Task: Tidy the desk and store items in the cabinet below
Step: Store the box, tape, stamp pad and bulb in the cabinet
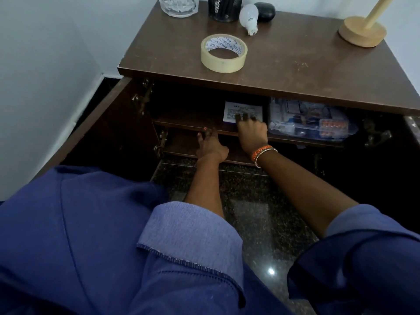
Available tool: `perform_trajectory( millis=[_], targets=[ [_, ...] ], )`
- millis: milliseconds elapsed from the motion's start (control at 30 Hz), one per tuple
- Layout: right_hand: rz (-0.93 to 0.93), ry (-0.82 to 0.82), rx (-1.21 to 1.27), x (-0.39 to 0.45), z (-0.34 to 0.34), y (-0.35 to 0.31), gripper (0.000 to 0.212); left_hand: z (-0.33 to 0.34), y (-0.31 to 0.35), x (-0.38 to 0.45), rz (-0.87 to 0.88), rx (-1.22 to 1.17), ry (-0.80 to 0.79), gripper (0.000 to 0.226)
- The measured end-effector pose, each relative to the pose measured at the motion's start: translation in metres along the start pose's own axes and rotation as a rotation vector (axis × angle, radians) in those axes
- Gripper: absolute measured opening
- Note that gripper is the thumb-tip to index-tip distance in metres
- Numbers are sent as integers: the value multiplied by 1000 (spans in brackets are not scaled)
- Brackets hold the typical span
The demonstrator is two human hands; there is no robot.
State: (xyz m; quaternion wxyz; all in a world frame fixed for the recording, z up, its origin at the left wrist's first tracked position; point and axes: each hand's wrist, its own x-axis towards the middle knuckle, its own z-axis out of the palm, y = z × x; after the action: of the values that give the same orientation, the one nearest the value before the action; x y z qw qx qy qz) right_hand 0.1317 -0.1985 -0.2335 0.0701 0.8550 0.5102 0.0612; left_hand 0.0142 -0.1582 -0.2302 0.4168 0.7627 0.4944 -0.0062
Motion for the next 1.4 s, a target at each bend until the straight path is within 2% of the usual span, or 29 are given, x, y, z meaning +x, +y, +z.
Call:
perform_trajectory(
  millis=[67, 167, 300, 367, 467, 500, 567, 700, 767, 900, 1000, 1133, 1267, 1400],
  targets=[
    [-4, -19, -1, -1, 0, 0, 46, 2, -2, 0, 18, 13, 21, 69],
    [0, -56, 19, -2, 0, -1, 60, 8, -7, -3, 69, -16, 117, 63],
    [48, -88, 94, -5, -14, -9, 67, 4, -5, -12, 147, -69, 376, 49],
    [53, 10, 171, -15, -31, -15, 59, -4, -2, -16, 153, -83, 502, 44],
    [-13, 197, 336, -34, -67, -24, 26, -18, 4, -21, 138, -120, 649, 45],
    [-39, 246, 394, -40, -79, -27, 22, -22, 8, -23, 139, -141, 694, 49],
    [-93, 398, 473, -48, -106, -33, 21, -30, 16, -25, 175, -169, 776, 60],
    [-123, 649, 566, -36, -145, -36, 20, -46, 24, -29, 202, -127, 920, 57],
    [-77, 662, 551, -22, -157, -31, 22, -49, 23, -33, 197, -136, 933, 62],
    [-20, 441, 461, 5, -167, -18, 28, -62, 27, -35, 258, -127, 990, 72],
    [-17, 346, 434, 14, -166, -13, 23, -74, 30, -34, 284, -4, 903, 81],
    [-7, 378, 516, 14, -162, -15, 19, -76, 31, -32, 247, 93, 784, 86],
    [3, 387, 592, 15, -157, -18, 26, -75, 31, -32, 239, 94, 765, 87],
    [-21, 388, 633, 15, -155, -15, 23, -74, 30, -31, 236, 97, 770, 89]
  ],
)
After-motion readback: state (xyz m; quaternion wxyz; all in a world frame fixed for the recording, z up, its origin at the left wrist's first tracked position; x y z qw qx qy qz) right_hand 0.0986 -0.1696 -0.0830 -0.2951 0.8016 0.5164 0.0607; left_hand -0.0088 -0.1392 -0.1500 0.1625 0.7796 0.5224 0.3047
